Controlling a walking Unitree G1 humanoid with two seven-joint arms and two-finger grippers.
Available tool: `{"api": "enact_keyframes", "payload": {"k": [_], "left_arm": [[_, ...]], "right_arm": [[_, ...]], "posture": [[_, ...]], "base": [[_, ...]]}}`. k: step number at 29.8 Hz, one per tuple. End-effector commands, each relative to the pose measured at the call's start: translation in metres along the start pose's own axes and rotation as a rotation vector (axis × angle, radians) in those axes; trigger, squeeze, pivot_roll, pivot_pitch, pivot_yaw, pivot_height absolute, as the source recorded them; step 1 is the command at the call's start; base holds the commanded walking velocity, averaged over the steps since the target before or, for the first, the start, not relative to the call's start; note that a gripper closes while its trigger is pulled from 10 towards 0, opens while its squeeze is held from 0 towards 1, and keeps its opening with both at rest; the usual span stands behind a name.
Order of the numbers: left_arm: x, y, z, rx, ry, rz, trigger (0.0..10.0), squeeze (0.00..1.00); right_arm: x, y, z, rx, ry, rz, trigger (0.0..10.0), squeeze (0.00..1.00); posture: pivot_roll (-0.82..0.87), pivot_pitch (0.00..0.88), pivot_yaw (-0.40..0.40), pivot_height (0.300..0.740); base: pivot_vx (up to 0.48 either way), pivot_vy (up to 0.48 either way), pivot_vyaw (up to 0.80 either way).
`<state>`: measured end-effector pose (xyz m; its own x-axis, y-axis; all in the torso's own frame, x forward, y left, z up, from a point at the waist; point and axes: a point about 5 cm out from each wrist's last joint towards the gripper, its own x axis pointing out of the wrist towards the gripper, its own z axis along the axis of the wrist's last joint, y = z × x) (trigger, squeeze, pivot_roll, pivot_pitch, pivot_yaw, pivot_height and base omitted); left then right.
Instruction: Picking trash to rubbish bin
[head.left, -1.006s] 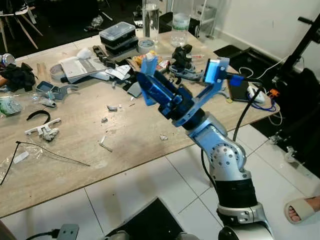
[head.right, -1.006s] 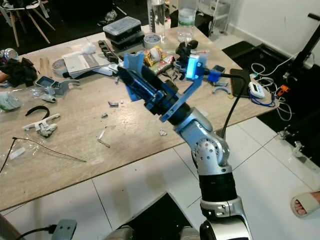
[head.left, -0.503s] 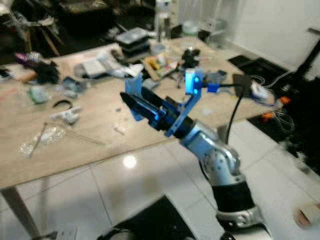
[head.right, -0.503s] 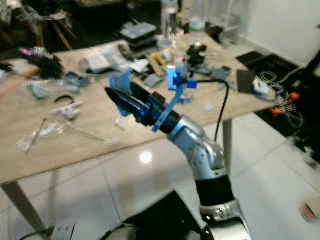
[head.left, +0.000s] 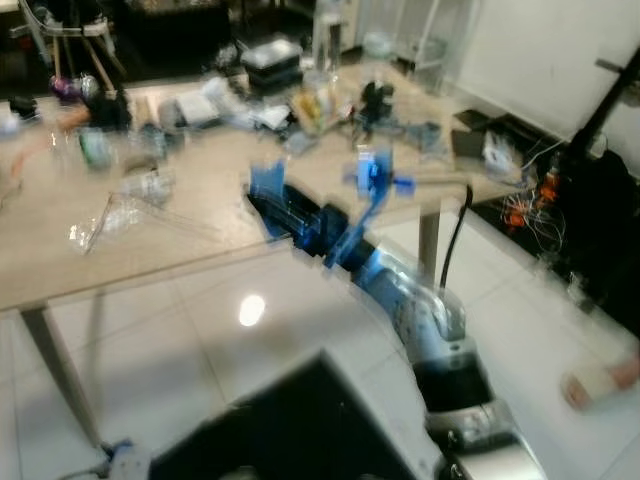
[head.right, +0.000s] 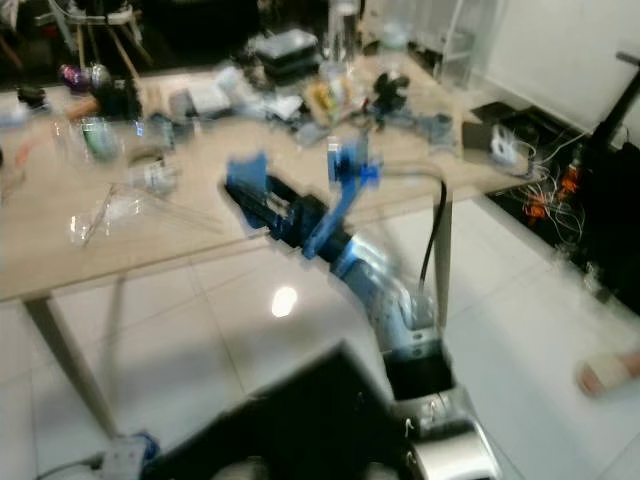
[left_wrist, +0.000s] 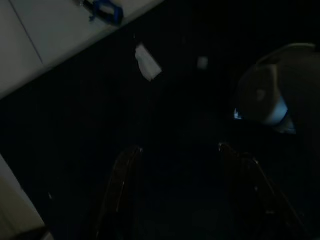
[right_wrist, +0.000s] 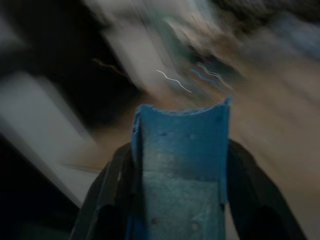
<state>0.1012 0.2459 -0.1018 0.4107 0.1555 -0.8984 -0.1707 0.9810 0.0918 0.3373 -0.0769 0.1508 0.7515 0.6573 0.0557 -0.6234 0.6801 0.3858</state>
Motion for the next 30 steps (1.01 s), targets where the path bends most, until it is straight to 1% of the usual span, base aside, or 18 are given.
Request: {"api": "enact_keyframes", "payload": {"k": [1,4,7,11,14,15,16,17,18,19,20,21,23,24,26,27,28,30], "left_arm": [[-0.001,0.002,-0.003,-0.033,0.0,0.002,10.0,0.0],[-0.001,-0.001,-0.003,-0.148,-0.04,-0.023,10.0,0.0],[-0.001,-0.002,-0.003,-0.173,-0.051,-0.031,10.0,0.0],[-0.002,-0.006,0.001,-0.277,-0.121,-0.09,10.0,0.0],[-0.002,-0.006,0.002,-0.284,-0.131,-0.1,10.0,0.0],[-0.002,-0.007,0.003,-0.296,-0.146,-0.111,10.0,0.0],[0.004,-0.012,0.051,-0.309,-0.238,-0.146,10.0,0.0],[0.004,-0.012,0.051,-0.309,-0.238,-0.146,10.0,0.0],[0.004,-0.017,0.089,-0.31,-0.307,-0.169,10.0,0.0],[0.003,-0.02,0.116,-0.31,-0.355,-0.185,10.0,0.0],[0.002,-0.021,0.128,-0.305,-0.377,-0.191,10.0,0.0],[0.002,-0.021,0.128,-0.305,-0.377,-0.191,10.0,0.0],[0.002,-0.02,0.127,-0.296,-0.369,-0.184,10.0,0.0],[0.003,-0.018,0.118,-0.271,-0.334,-0.169,10.0,0.0],[0.004,-0.017,0.114,-0.261,-0.318,-0.164,10.0,0.0],[0.006,-0.019,0.096,-0.214,-0.255,-0.149,10.0,0.0],[0.006,-0.019,0.096,-0.214,-0.255,-0.149,10.0,0.0],[0.007,-0.02,0.078,-0.141,-0.186,-0.136,10.0,0.0]], "right_arm": [[-0.005,-0.014,-0.022,-0.015,0.083,-0.109,10.0,0.0],[-0.035,-0.055,-0.061,-0.01,0.243,-0.346,10.0,0.0],[-0.043,-0.062,-0.068,-0.002,0.269,-0.394,10.0,0.0],[-0.093,-0.092,-0.108,0.004,0.426,-0.637,10.0,0.0],[-0.103,-0.095,-0.116,0.013,0.455,-0.672,10.0,0.0],[-0.115,-0.097,-0.126,0.018,0.494,-0.713,10.0,0.0],[-0.129,-0.099,-0.139,0.023,0.545,-0.759,10.0,0.0],[-0.129,-0.099,-0.139,0.023,0.545,-0.759,10.0,0.0],[-0.142,-0.099,-0.149,0.029,0.587,-0.794,10.0,0.0],[-0.153,-0.099,-0.158,0.03,0.627,-0.824,10.0,0.0],[-0.166,-0.098,-0.167,0.033,0.67,-0.858,10.0,0.0],[-0.166,-0.098,-0.167,0.033,0.67,-0.858,10.0,0.0],[-0.178,-0.096,-0.175,0.045,0.704,-0.886,10.0,0.0],[-0.2,-0.092,-0.189,0.084,0.759,-0.933,10.0,0.0],[-0.206,-0.09,-0.194,0.105,0.775,-0.945,10.0,0.0],[-0.224,-0.083,-0.206,0.133,0.833,-0.973,10.0,0.0],[-0.224,-0.083,-0.206,0.133,0.833,-0.973,10.0,0.0],[-0.239,-0.077,-0.216,0.143,0.888,-0.992,10.0,0.0]], "posture": [[0.01,0.055,0.007,0.74],[0.0,0.054,0.002,0.74],[0.0,0.054,0.002,0.74],[0.0,0.049,0.008,0.74],[0.0,0.049,0.008,0.74],[0.0,0.049,0.008,0.74],[0.0,0.049,0.008,0.74],[0.0,0.049,0.008,0.74],[0.0,0.049,0.008,0.74],[0.0,0.049,0.008,0.74],[0.0,0.049,0.008,0.74],[0.0,0.049,0.008,0.74],[0.01,0.051,0.013,0.74],[0.0,0.052,0.017,0.74],[0.0,0.052,0.017,0.74],[0.0,0.052,0.017,0.74],[0.0,0.052,0.017,0.74],[0.01,0.054,0.019,0.74]], "base": [[-0.315,0.0,0.0],[-0.315,0.0,-0.76],[-0.315,0.0,-0.76],[-0.206,0.0,-0.76],[0.0,0.0,-0.76],[0.0,0.0,-0.75],[0.0,0.0,-0.74],[0.0,0.0,-0.74],[0.0,0.0,-0.74],[0.0,0.0,-0.74],[0.0,0.0,-0.74],[0.0,0.0,-0.74],[0.0,0.0,-0.74],[0.0,0.0,-0.76],[0.0,0.0,-0.76],[0.0,0.0,-0.76],[0.0,0.0,-0.76],[0.0,0.0,-0.76]]}}
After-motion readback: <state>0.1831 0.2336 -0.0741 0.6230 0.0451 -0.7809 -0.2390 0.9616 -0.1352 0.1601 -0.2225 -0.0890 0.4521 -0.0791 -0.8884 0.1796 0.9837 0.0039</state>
